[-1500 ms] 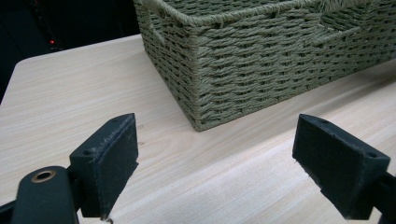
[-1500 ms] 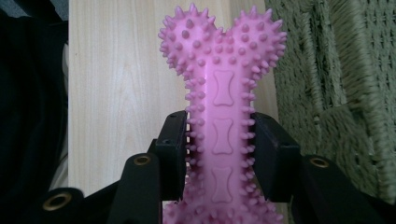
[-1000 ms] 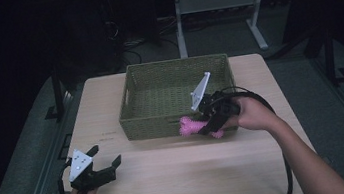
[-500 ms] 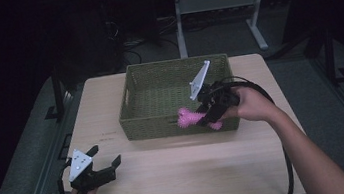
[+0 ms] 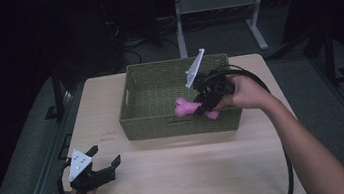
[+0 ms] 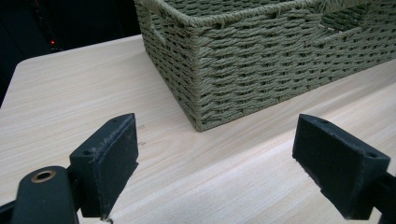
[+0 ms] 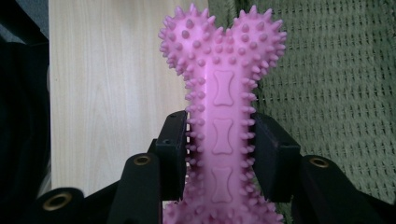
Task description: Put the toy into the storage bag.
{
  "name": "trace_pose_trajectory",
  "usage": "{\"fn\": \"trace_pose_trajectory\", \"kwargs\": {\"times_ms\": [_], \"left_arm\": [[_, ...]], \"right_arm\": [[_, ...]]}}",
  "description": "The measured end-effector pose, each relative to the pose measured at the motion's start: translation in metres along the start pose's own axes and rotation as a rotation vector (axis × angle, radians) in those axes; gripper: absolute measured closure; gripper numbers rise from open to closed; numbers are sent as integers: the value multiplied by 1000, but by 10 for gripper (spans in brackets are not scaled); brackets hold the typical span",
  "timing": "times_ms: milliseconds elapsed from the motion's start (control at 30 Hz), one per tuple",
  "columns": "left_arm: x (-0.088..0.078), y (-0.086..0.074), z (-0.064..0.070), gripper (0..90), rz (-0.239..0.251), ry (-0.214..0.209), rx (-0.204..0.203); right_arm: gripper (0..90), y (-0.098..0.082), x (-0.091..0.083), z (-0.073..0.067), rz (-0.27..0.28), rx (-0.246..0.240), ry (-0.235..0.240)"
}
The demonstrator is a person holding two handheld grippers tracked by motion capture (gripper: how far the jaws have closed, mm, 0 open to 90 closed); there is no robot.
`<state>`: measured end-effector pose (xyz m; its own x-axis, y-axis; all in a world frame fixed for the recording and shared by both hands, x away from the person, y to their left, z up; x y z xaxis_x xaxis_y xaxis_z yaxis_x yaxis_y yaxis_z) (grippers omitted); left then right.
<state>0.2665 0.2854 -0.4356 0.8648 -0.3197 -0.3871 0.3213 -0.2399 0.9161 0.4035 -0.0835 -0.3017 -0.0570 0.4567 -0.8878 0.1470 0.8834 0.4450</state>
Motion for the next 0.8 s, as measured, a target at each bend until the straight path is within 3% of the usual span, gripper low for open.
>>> {"fn": "trace_pose_trajectory", "kwargs": {"times_ms": [433, 800], "left_arm": [[1, 0, 1, 138, -2, -3, 4], [2, 0, 2, 138, -8, -7, 15]], "right_arm": [[581, 6, -5, 27, 25, 26, 6], [580, 1, 9, 57, 23, 88, 29]]}}
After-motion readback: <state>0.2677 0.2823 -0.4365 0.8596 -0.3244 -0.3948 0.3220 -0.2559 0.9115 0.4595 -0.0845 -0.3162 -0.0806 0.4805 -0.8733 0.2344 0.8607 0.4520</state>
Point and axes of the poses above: each handheld gripper's, and its own axes: x roughly forward along the jaws, y roughly out of its top, z roughly to its right, the point moved 2 cm from there along x, roughly forward along the jaws, and after that the axes turned 7 degrees about y, right-handed, at the moved point
